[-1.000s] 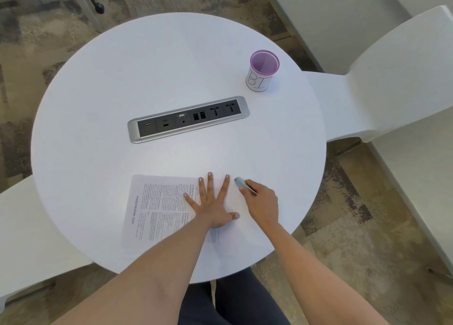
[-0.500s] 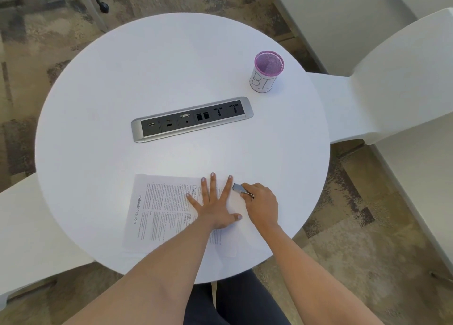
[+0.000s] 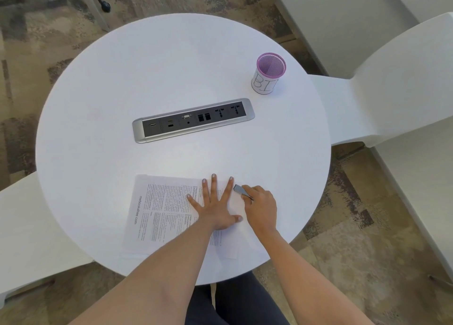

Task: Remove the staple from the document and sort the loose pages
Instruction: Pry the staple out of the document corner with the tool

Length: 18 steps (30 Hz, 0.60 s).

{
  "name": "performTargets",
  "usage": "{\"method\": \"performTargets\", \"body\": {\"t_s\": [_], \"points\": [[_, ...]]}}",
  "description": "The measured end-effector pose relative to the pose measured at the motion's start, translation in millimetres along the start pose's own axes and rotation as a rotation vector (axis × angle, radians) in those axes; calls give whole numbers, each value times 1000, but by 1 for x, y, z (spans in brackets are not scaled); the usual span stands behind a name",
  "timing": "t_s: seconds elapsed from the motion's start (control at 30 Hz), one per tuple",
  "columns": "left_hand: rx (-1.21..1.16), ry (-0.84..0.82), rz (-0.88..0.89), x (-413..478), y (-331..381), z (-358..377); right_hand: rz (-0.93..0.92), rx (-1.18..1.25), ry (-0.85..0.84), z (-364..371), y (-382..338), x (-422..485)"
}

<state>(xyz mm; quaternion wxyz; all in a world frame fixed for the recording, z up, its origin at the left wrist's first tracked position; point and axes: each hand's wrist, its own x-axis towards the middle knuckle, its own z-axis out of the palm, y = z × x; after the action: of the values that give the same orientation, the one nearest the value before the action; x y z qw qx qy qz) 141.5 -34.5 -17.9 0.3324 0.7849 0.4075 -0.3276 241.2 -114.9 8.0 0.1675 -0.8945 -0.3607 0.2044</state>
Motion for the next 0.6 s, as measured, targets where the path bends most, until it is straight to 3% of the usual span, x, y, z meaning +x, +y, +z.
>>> {"method": "performTargets", "body": {"t_s": [0.43,0.6], "points": [[4,-11,-20,3,0,0,-73,15,-23,3,-1,7],[2,-26,-18,4,0,-1,8,90,28,8,0,-2]]}}
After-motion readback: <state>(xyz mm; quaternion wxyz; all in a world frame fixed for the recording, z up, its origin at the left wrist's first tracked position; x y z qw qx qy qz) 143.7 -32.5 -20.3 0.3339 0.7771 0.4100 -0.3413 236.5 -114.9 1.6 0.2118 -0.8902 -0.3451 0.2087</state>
